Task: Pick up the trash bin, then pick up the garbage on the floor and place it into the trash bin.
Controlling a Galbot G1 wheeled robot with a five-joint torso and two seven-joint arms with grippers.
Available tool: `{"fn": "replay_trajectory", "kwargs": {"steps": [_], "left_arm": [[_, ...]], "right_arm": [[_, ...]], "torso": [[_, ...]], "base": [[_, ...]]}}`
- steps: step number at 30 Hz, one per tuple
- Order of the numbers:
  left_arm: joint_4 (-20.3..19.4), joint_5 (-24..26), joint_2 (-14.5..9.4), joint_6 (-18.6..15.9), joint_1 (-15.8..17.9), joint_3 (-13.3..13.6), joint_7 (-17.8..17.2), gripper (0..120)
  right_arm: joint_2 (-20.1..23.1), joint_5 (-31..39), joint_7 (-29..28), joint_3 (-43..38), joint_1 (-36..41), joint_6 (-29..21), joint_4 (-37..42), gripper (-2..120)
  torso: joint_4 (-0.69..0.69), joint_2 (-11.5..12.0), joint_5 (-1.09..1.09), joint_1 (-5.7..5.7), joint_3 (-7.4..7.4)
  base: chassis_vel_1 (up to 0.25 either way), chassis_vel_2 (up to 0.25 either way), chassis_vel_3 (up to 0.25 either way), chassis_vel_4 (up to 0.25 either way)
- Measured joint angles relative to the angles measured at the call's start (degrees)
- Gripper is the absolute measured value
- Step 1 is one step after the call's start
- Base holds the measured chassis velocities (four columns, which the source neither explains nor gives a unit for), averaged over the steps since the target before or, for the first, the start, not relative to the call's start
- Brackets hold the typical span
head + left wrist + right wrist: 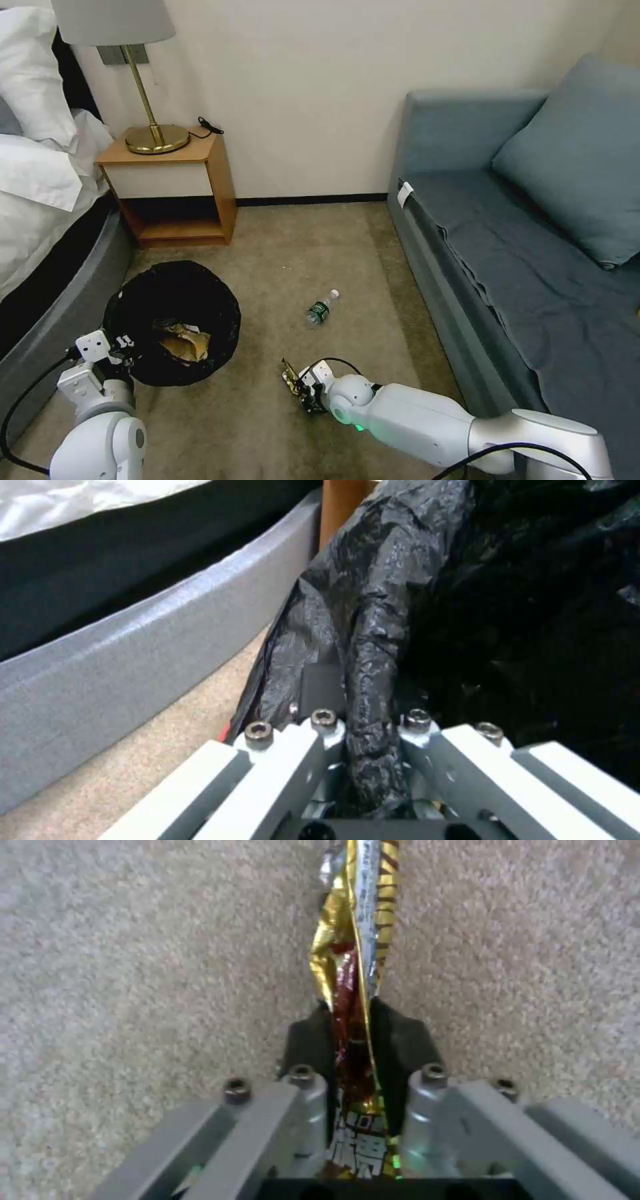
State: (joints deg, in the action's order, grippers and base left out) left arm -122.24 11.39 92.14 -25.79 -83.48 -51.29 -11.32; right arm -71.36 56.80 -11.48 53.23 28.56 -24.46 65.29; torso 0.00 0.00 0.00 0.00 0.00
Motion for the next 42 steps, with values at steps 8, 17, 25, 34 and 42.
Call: {"fn": "replay_trajectory", "kwargs": {"steps": [8, 17, 25, 34, 42], "left_arm": [[0.2, -0.1, 0.0, 0.0, 0.1, 0.1, 0.0, 2], [0.5, 0.5, 0.0, -0.6, 0.1, 0.5, 0.0, 2], [1.2, 1.3, 0.0, -1.6, -0.1, 1.2, 0.0, 2], [2.2, 1.3, 0.0, -1.7, -0.5, 2.1, 0.0, 2], [2.0, 0.5, 0.0, -1.9, -0.5, 3.0, -0.1, 2]], "right_arm": [[0.8, 0.1, 0.7, 0.0, 0.0, 0.3, 1.6, 0], [4.9, 1.3, 0.0, -3.3, -0.4, 0.3, 7.9, 0], [16.5, 4.3, -1.1, -14.6, -4.3, -0.1, 25.1, 0], [9.3, 11.0, -7.5, -17.4, -8.8, 1.3, 37.7, 0], [-5.1, 11.7, -11.7, -8.2, -11.0, 5.5, 30.7, 0]], "torso": [[0.0, 0.0, 0.0, 0.0, 0.0], [-0.01, 0.0, 0.02, 0.0, 0.0], [0.02, 0.0, 0.01, 0.0, 0.0], [0.01, 0.0, -0.02, 0.0, 0.0], [-0.02, 0.0, -0.03, 0.01, 0.0]], "base": [[0.0, 0.0, 0.0, 0.0], [0.0, 0.0, 0.0, 0.0], [0.0, 0.0, 0.0, 0.0], [0.0, 0.0, 0.0, 0.0], [0.0, 0.0, 0.0, 0.0]]}}
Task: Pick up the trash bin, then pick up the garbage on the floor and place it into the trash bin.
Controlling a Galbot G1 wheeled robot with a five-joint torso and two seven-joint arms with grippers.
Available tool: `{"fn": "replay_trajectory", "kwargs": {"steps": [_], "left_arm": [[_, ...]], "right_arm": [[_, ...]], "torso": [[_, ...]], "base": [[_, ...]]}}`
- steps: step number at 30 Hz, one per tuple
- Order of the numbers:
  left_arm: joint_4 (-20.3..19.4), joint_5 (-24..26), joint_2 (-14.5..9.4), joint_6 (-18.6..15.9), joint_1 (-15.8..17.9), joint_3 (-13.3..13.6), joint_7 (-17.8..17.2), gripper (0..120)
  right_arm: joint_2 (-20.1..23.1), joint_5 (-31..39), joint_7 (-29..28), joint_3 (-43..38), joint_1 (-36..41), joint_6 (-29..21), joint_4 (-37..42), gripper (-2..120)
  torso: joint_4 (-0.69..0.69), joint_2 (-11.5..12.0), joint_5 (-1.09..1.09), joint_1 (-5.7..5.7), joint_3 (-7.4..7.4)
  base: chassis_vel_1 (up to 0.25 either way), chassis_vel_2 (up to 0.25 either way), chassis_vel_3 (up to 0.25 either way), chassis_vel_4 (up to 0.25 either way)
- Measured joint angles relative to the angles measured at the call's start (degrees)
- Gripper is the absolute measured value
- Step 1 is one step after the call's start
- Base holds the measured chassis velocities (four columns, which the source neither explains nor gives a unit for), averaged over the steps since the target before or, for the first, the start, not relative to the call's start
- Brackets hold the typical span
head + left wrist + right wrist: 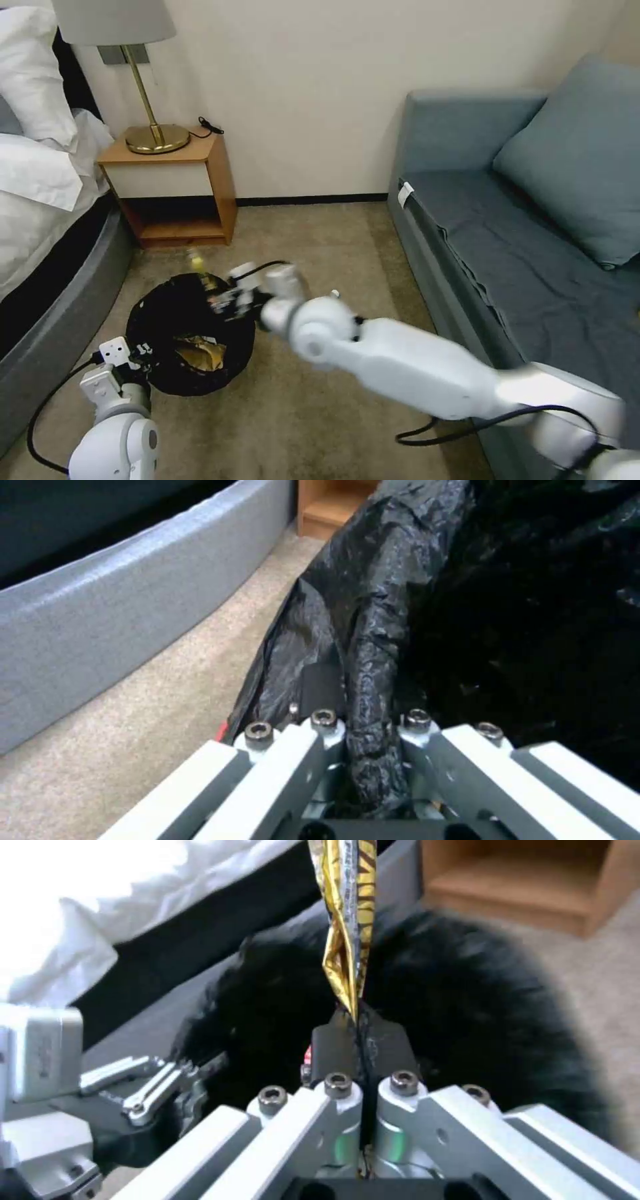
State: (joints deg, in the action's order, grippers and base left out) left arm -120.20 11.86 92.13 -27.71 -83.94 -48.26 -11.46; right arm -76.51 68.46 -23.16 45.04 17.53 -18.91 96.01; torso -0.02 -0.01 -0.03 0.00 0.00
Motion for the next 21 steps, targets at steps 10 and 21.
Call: {"fn": "replay_trajectory", "kwargs": {"steps": [10, 21], "left_arm": [[-0.3, -0.3, 0.0, -0.2, 0.2, 0.3, 0.0, 2], [-0.2, -0.7, 0.0, -0.3, 0.2, 0.5, 0.1, 2]], "right_arm": [[-2.5, -1.9, -1.9, 4.8, 2.8, 0.6, -3.0, 0], [-1.9, -3.5, -1.3, 4.9, 1.9, 0.3, -2.7, 35]], "torso": [[0.02, 0.0, 0.02, 0.0, 0.0], [0.02, 0.0, 0.02, 0.0, 0.0]], "base": [[0.0, 0.0, 0.0, 0.0], [0.0, 0.0, 0.0, 0.0]]}}
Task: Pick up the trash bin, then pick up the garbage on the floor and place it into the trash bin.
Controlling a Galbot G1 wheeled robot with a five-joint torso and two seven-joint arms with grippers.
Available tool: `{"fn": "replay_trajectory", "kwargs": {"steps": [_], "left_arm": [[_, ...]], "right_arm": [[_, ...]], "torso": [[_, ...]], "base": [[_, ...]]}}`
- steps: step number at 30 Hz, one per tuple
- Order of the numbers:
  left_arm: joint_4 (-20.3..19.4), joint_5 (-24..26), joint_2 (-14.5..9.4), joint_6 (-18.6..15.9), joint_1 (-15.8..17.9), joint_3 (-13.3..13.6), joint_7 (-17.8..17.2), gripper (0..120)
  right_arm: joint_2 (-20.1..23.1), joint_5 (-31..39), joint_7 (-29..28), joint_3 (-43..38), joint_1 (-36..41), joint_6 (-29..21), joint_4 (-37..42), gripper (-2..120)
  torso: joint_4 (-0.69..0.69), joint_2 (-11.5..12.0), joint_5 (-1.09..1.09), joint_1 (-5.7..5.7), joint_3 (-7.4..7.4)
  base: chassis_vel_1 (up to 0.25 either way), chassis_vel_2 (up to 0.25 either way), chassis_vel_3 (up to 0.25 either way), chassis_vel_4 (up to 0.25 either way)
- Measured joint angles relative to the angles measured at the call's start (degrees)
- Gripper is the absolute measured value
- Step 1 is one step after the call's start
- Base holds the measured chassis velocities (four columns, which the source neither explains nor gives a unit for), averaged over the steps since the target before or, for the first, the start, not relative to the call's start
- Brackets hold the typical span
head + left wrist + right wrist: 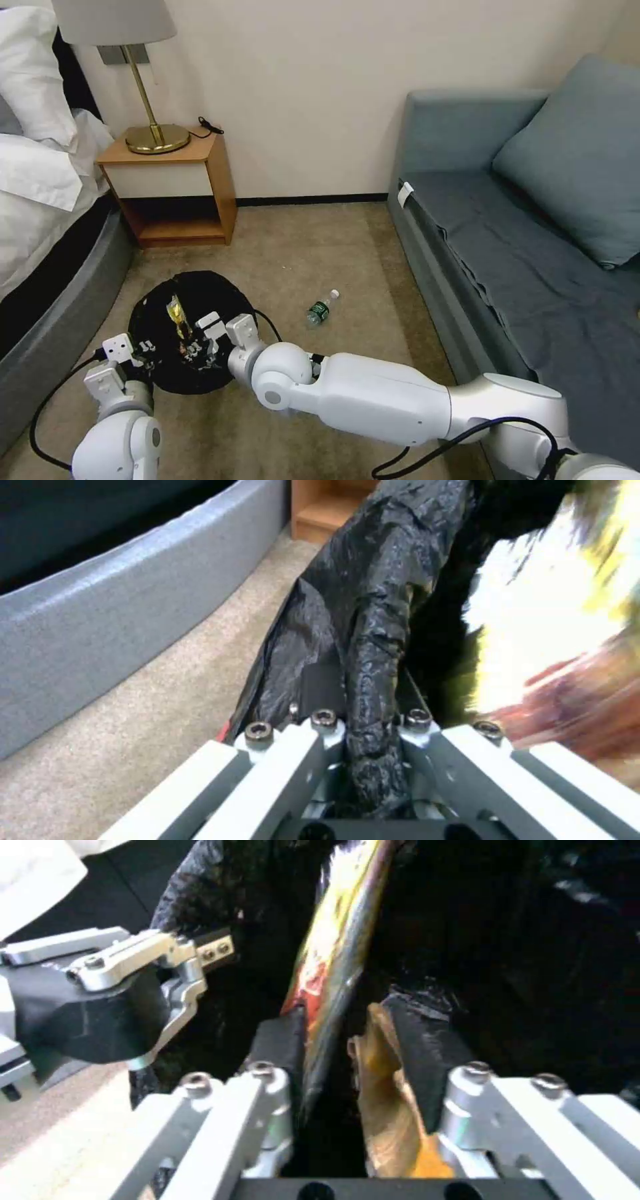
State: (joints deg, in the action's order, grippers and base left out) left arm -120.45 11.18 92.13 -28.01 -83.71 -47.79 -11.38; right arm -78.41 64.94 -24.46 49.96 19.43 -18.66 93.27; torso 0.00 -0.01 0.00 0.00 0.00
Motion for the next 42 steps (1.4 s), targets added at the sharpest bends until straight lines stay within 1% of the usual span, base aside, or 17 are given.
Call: {"fn": "replay_trajectory", "kwargs": {"steps": [5, 8, 9, 13, 14, 16, 18, 19, 23, 25, 28, 29, 30, 33, 34, 38, 42], "left_arm": [[-0.1, 0.0, 0.0, 0.0, 0.0, 0.0, 0.0, 2], [-0.1, 0.1, 0.0, -0.1, 0.0, -0.1, 0.1, 2], [-0.1, 0.1, 0.0, -0.1, 0.0, -0.1, 0.1, 2], [0.0, 0.4, 0.0, -0.1, -0.1, -0.3, 0.1, 2], [0.0, 0.4, 0.0, -0.1, -0.1, -0.3, 0.1, 2], [0.1, 0.8, 0.0, -0.1, -0.1, -0.6, 0.1, 2], [0.3, 1.1, 0.0, -0.2, 0.0, -1.0, 0.1, 2], [0.3, 1.1, 0.0, -0.2, 0.0, -1.0, 0.1, 2], [0.7, 1.5, 0.0, -0.2, -0.1, -1.6, 0.1, 2], [0.8, 1.5, 0.0, -0.1, -0.1, -1.6, 0.1, 2], [1.0, 1.2, 0.0, 0.1, 0.0, -1.9, 0.1, 2], [1.0, 1.2, 0.0, 0.2, 0.0, -1.9, 0.1, 2], [1.0, 1.2, 0.0, 0.2, 0.0, -1.9, 0.1, 2], [1.0, 1.0, 0.0, 0.3, 0.1, -1.7, 0.1, 2], [1.0, 1.0, 0.0, 0.3, 0.1, -1.7, 0.1, 2], [1.3, 0.7, 0.0, 0.6, 0.1, -1.8, 0.1, 2], [1.1, 0.8, 0.0, 0.6, 0.1, -2.0, 0.1, 2]], "right_arm": [[0.4, -0.6, 0.2, -0.1, 0.0, -0.2, 0.2, 51], [1.0, -1.5, 0.1, -1.0, -0.5, -0.2, 1.2, 66], [1.0, -1.5, 0.1, -1.0, -0.5, -0.2, 1.2, 66], [4.2, -4.4, 0.9, -4.7, -2.9, -0.4, 5.2, 85], [4.2, -4.4, 0.9, -4.7, -2.9, -0.4, 5.2, 85], [7.9, -9.2, 4.2, -8.5, -3.1, 0.4, 7.6, 94], [13.3, -15.8, 7.7, -12.9, -1.3, 4.0, 9.2, 99], [13.3, -15.8, 7.7, -12.9, -1.3, 4.0, 9.2, 99], [22.7, -25.3, 9.7, -26.0, 9.2, 8.8, 14.9, 100], [24.1, -27.0, 9.6, -29.5, 12.1, 9.2, 16.6, 100], [26.6, -31.5, 8.1, -40.0, 23.0, 9.9, 23.1, 100], [26.9, -32.6, 7.1, -43.4, 27.0, 9.8, 25.2, 100], [26.9, -32.6, 7.1, -43.4, 27.0, 9.8, 25.2, 100], [25.8, -35.5, 3.2, -52.3, 39.5, 9.1, 31.7, 100], [25.8, -35.5, 3.2, -52.3, 39.5, 9.1, 31.7, 100], [22.1, -41.7, 2.6, -57.4, 52.4, 9.9, 35.7, 100], [18.8, -47.2, 3.5, -57.6, 58.8, 11.7, 36.1, 100]], "torso": [[0.0, 0.0, 0.0, 0.0, 0.0], [-0.01, 0.0, 0.0, 0.0, 0.0], [-0.01, 0.0, 0.0, 0.0, 0.0], [-0.01, 0.0, 0.0, 0.0, 0.0], [-0.01, 0.0, 0.0, 0.0, 0.0], [-0.03, 0.0, 0.02, 0.0, 0.0], [-0.02, 0.0, 0.02, 0.0, 0.0], [-0.02, 0.0, 0.02, 0.0, 0.0], [0.06, 0.0, 0.03, 0.0, 0.0], [0.03, 0.0, 0.04, 0.0, 0.0], [-0.01, 0.0, 0.03, 0.0, 0.0], [0.0, 0.0, 0.03, 0.0, 0.0], [0.0, 0.0, 0.03, 0.0, 0.0], [0.02, 0.0, 0.03, 0.0, 0.01], [0.02, 0.0, 0.03, 0.0, 0.01], [0.0, 0.0, 0.01, 0.0, 0.01], [0.01, 0.0, 0.0, 0.0, 0.01]], "base": [[0.0, 0.0, 0.0, 0.0], [0.0, 0.0, 0.0, 0.0], [0.0, 0.0, 0.0, 0.0], [0.0, 0.0, 0.0, 0.0], [0.0, 0.0, 0.0, 0.0], [0.0, 0.0, 0.0, 0.0], [0.0, 0.0, 0.0, 0.0], [0.0, 0.0, 0.0, 0.0], [0.0, 0.0, 0.0, 0.0], [0.0, 0.0, 0.0, 0.0], [0.0, 0.0, 0.0, 0.0], [0.0, 0.0, 0.0, 0.0], [0.0, 0.0, 0.0, 0.0], [0.0, 0.0, 0.0, 0.0], [0.0, 0.0, 0.0, 0.0], [0.0, 0.0, 0.0, 0.0], [0.0, 0.0, 0.0, 0.0]]}}
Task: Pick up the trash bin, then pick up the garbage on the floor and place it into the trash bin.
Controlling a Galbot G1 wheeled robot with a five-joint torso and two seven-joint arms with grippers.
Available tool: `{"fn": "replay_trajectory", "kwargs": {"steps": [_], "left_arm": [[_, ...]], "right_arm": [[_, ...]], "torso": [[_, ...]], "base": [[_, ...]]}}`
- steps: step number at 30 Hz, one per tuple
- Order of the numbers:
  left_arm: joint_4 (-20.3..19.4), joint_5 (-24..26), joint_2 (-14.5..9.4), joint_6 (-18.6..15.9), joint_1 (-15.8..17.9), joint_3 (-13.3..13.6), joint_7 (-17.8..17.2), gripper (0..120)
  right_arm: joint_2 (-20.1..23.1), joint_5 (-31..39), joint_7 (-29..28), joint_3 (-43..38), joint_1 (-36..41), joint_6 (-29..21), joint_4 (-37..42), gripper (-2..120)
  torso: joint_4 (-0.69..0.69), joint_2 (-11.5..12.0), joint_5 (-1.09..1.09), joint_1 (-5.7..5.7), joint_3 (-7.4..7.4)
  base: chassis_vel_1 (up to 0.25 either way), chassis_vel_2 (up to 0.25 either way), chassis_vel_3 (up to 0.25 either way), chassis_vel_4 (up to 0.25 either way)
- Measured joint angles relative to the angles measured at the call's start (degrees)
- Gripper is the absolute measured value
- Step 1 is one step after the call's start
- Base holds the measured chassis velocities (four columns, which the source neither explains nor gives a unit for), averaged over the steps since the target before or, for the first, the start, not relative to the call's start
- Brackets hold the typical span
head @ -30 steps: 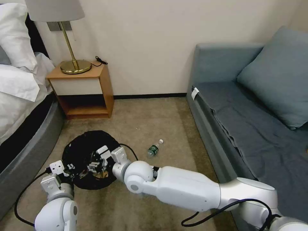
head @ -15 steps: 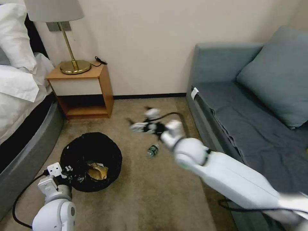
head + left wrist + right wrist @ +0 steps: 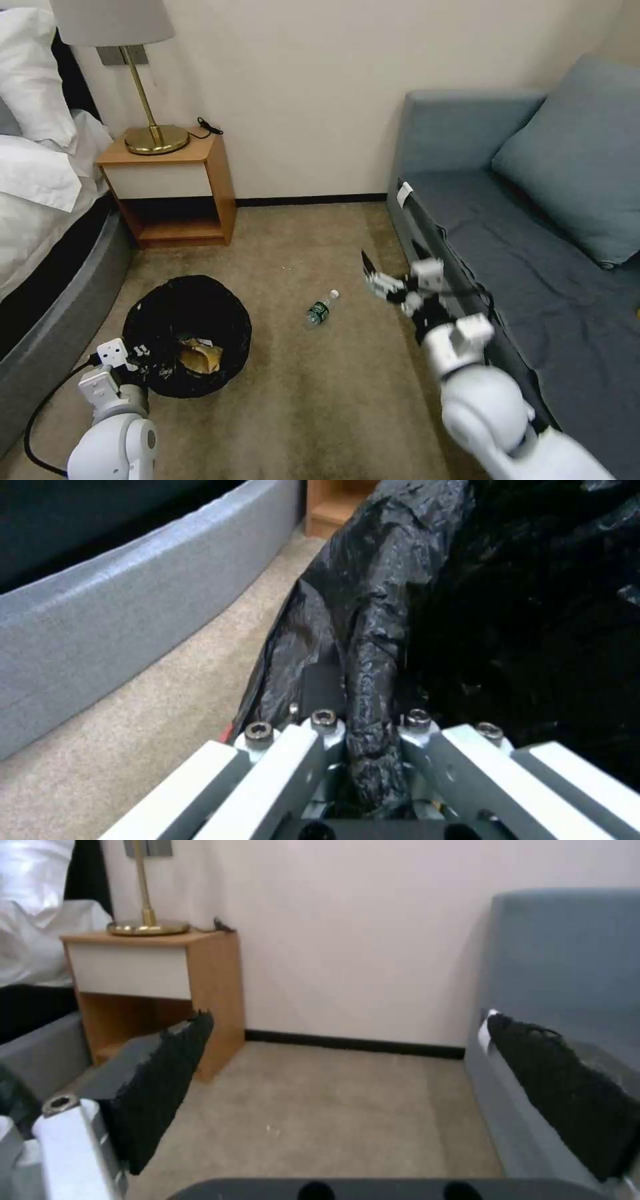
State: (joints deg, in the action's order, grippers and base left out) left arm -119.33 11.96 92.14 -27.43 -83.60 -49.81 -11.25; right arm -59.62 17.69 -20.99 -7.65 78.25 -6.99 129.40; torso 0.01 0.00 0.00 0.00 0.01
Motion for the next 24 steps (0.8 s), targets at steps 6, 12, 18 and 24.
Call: {"fn": "replay_trajectory", "kwargs": {"steps": [6, 12, 18, 24], "left_arm": [[-0.5, 0.2, 0.0, 0.0, -0.2, -0.3, 0.0, 2], [-0.7, 0.2, 0.0, 0.0, -0.2, -0.5, 0.0, 2], [-0.7, 0.2, 0.0, 0.0, -0.2, -0.2, 0.0, 2], [-0.6, 0.1, 0.0, 0.0, 0.0, -0.2, -0.1, 2]], "right_arm": [[-5.3, -5.0, 2.5, 1.5, 4.2, 2.4, -1.1, 100], [-5.9, -5.7, 3.1, 2.2, 4.7, 3.3, -2.2, 100], [-6.6, -6.1, 3.2, 2.5, 4.9, 3.8, -3.1, 100], [-6.0, -6.1, 3.2, 2.4, 4.3, 3.8, -3.5, 100]], "torso": [[-0.01, 0.0, 0.0, 0.0, 0.0], [-0.02, 0.0, -0.01, 0.0, 0.0], [-0.01, 0.0, -0.01, 0.0, 0.0], [-0.02, 0.0, 0.0, 0.0, -0.01]], "base": [[0.0, 0.0, 0.0, 0.0], [0.0, 0.0, 0.0, 0.0], [-0.063, 0.036, 0.048, -0.052], [-0.159, 0.169, 0.178, -0.165]]}}
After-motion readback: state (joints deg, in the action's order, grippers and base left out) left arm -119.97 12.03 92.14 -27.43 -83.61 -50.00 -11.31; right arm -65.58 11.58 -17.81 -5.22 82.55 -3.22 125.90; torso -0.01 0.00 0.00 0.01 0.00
